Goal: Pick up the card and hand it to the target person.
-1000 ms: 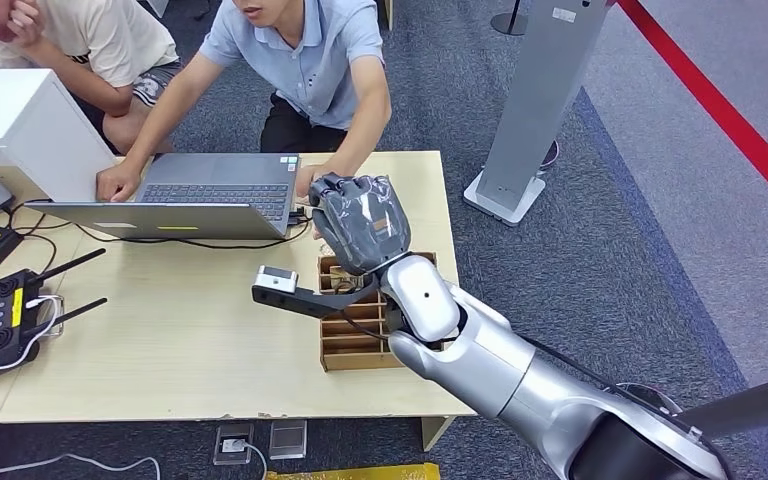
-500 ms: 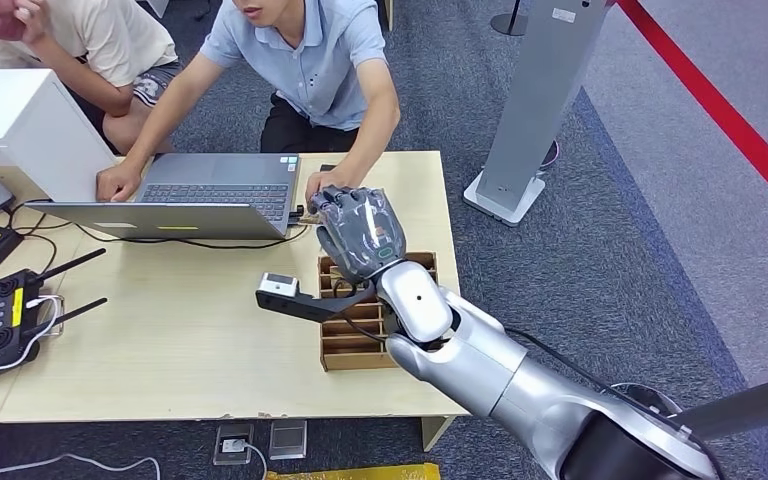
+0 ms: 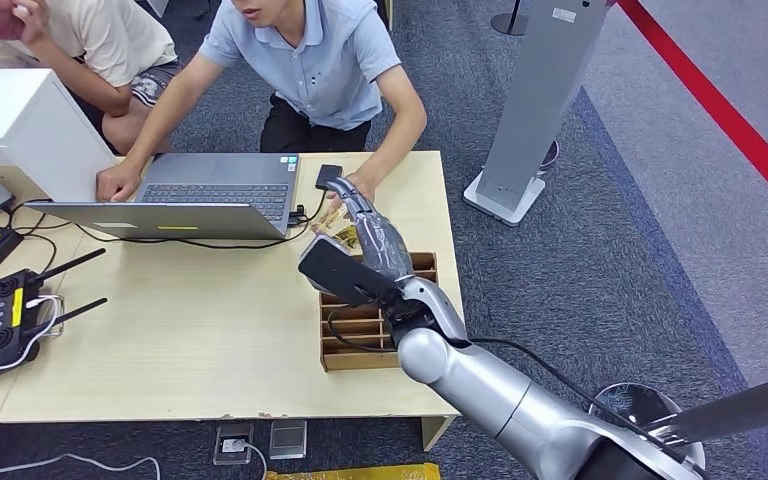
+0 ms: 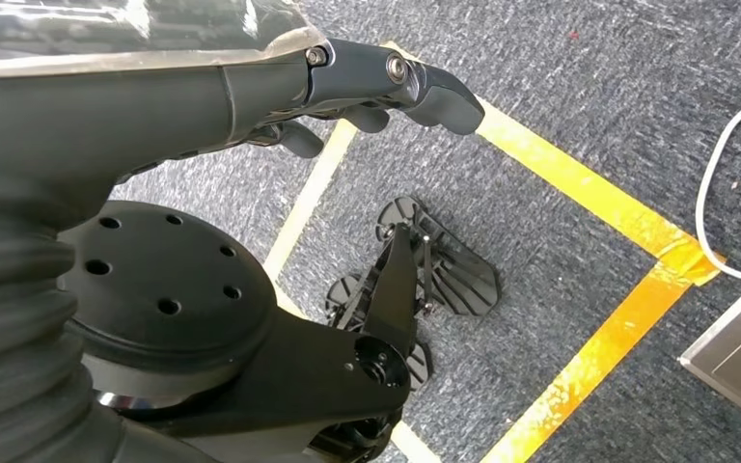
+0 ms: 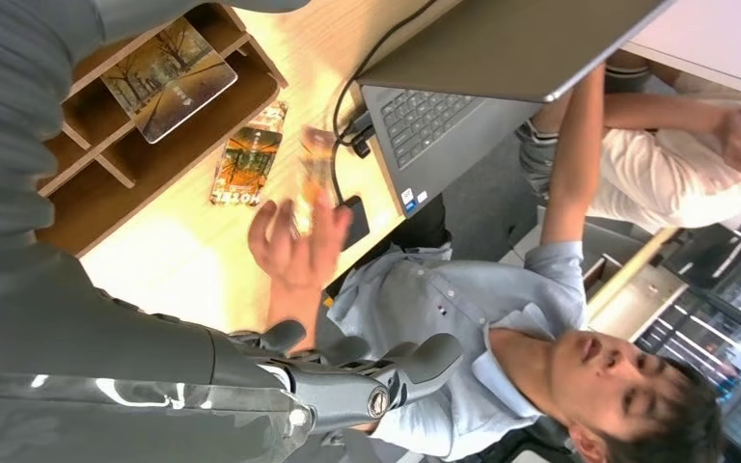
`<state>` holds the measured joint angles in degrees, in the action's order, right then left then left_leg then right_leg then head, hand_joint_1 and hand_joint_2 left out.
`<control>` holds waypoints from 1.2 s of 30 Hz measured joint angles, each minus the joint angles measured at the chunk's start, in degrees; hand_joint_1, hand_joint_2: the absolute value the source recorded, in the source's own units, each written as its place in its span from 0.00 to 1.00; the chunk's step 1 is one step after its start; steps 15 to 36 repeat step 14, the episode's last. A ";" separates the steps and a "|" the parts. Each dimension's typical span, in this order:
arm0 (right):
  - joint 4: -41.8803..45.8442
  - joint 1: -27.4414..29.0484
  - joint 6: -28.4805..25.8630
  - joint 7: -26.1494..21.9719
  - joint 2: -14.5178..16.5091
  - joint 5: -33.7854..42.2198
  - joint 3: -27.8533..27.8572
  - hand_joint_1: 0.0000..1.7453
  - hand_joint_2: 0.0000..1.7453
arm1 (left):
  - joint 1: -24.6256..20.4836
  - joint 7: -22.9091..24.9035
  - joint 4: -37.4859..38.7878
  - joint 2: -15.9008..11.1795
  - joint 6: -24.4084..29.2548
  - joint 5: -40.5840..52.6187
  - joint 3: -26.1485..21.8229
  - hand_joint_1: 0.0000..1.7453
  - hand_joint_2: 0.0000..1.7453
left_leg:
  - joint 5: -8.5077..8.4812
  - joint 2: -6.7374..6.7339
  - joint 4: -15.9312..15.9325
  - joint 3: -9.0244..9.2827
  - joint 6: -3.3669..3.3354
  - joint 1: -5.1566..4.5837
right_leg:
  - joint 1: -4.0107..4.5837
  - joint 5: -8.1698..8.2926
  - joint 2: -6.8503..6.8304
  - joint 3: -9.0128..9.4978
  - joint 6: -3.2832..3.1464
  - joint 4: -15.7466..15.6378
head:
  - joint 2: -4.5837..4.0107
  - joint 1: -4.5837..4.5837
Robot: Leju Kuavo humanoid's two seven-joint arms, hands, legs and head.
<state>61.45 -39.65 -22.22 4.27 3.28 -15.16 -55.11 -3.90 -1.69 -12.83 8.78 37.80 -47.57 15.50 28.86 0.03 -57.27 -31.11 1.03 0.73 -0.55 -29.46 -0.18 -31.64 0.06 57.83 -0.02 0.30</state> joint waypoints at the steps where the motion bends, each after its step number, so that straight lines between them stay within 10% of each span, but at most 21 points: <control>1: 0.74 0.35 0.02 -0.09 -0.27 0.09 0.38 0.00 1.00 | 0.00 -0.02 0.00 -0.02 -0.01 -0.08 0.14 0.00 1.00 | 0.00 0.00 0.00 0.00 0.00 0.00 | 0.00 0.00 0.00 0.00 0.00 0.00 | 0.00 -0.01; 10: 6.90 2.95 0.13 -1.58 -2.55 7.57 2.31 0.00 1.00 | 0.01 -0.66 0.00 -0.19 -1.08 -1.56 1.20 0.00 1.00 | 0.00 0.00 0.00 0.00 0.00 0.00 | 0.00 0.00 -0.01 0.00 0.00 0.00 | 0.00 -0.05; 14: 10.19 4.44 -0.09 -1.64 -4.12 10.89 2.50 0.00 0.00 | 0.02 -1.59 0.00 -0.45 -2.27 -2.74 1.62 0.00 1.00 | 0.00 0.00 0.00 -0.01 0.00 0.00 | 0.00 0.00 0.00 -0.01 0.00 0.00 | 0.00 -0.01; 36: 10.19 4.44 -0.09 -1.64 -4.12 10.89 2.50 0.00 0.00 | 0.02 -1.59 0.00 -0.45 -2.27 -2.74 1.62 0.00 1.00 | 0.00 0.00 0.00 -0.01 0.00 0.00 | 0.00 0.00 0.00 -0.01 0.00 0.00 | 0.00 -0.01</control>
